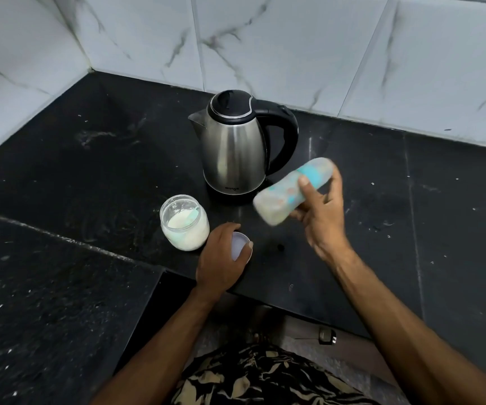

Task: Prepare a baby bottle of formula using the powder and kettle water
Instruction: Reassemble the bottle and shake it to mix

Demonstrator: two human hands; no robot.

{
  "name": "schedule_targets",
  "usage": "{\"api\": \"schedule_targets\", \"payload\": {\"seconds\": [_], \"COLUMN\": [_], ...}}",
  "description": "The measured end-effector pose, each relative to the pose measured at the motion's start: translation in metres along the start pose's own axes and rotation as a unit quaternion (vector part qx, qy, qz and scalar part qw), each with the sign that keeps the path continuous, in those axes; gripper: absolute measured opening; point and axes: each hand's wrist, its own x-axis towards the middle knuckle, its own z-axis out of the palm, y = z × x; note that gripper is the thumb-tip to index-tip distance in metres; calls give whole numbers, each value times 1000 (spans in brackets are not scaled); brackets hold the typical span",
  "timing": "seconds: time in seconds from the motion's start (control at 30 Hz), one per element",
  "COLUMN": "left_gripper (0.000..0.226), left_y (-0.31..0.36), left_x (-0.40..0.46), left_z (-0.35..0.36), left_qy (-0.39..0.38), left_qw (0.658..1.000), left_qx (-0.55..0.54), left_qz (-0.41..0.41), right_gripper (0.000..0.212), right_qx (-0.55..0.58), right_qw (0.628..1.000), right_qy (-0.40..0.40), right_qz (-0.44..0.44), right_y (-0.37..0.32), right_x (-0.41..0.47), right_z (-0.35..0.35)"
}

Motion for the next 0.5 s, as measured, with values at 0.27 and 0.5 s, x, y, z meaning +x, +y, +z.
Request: {"api": "schedule_targets", "payload": {"seconds": [0.27, 0.5], "left_gripper": [51, 46], "left_y": [2, -9], "left_x": [0, 6], "left_z": [0, 2], "left_qy": [6, -73], "left_qw": [1000, 997], "left_qx": [-3, -12], "left_qz": [-2, -18], "right_gripper": [68, 69], "right_qx": [-28, -120], "right_qw": [999, 976], "right_qy": [-17, -178], "right_qz": [-2, 47], "right_y": [0, 17], "right_x": [-1, -27], "right_z": [0, 3]}}
